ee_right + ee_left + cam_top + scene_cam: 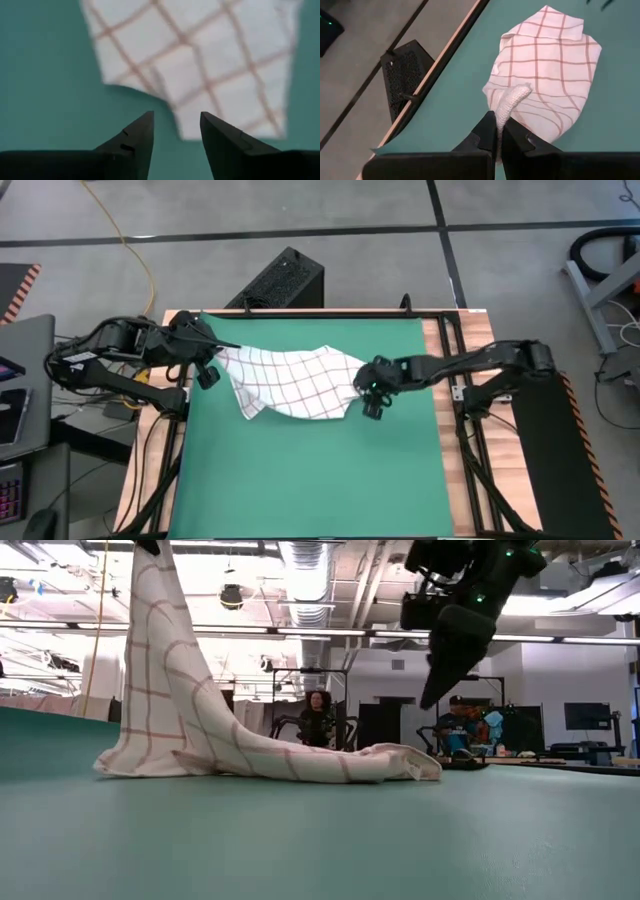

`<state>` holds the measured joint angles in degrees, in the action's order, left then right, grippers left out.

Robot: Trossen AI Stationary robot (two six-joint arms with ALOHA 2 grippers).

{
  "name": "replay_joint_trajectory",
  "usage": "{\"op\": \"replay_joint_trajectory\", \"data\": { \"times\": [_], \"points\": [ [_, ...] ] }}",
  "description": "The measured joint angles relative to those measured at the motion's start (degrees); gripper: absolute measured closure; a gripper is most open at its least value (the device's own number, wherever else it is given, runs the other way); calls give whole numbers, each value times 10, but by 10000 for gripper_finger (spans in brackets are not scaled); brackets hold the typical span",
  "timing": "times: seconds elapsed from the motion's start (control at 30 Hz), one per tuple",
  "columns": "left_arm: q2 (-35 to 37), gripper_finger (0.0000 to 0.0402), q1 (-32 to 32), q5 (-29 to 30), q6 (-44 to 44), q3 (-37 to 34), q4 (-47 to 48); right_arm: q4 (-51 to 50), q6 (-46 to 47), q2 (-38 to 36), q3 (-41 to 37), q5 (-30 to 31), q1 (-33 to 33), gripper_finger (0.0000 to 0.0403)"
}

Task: Roll towel
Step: Roll the white stripe towel

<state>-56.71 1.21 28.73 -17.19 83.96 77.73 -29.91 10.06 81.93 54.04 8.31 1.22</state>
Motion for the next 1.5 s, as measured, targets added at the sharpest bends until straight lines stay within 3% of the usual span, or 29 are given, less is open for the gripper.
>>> {"op": "replay_joint_trajectory", "data": {
  "times": [0.17,0.47,1.03,1.37,1.5],
  "points": [
    [0,401,0,0,3,0,0,63,-36,40,0,-3,-26,227],
    [0,401,0,-2,9,0,0,87,-71,122,0,69,-33,235],
    [0,401,0,-14,15,0,-1,111,-84,129,0,83,2,243],
    [0,401,0,-14,16,0,-1,125,-102,130,0,57,4,302],
    [0,401,0,-14,16,0,-1,125,-97,129,0,50,4,375]
  ]
}}
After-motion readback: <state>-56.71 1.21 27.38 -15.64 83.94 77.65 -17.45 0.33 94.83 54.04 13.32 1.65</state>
